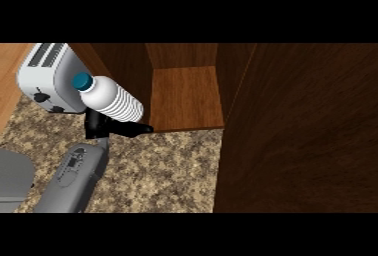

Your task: Pick up the bottled water, place it into the cabinet and close the cabinet

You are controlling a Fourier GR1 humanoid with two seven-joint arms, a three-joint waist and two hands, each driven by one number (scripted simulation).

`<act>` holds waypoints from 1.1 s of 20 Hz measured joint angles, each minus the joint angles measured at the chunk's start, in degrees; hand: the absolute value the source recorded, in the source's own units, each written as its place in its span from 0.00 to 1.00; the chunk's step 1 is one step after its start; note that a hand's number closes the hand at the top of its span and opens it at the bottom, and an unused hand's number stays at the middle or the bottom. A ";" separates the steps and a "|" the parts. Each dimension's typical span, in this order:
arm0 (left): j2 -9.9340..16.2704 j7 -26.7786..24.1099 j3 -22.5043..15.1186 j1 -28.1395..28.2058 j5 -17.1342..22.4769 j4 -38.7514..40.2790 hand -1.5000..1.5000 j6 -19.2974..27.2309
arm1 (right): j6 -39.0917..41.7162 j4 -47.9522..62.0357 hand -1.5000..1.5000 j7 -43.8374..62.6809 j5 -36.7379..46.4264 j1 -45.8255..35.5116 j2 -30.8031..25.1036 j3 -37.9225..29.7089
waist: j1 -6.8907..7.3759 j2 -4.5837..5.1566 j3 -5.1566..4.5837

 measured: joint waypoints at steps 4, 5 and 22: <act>-1.01 -3.35 1.77 -1.54 3.26 2.81 0.00 -4.88 | -0.53 -1.40 0.00 -0.13 0.41 1.62 -0.13 0.30 | 1.07 -0.05 -0.10; -1.30 -4.10 1.97 -1.78 3.94 3.36 0.00 -6.22 | -0.72 -1.54 0.00 0.16 0.48 1.35 -0.19 0.09 | 1.40 -0.08 -0.10; -5.08 0.83 0.18 6.45 9.85 -7.65 0.00 -15.20 | -2.94 -4.63 0.00 -0.27 1.58 6.21 -0.27 1.33 | 4.59 -0.06 -0.14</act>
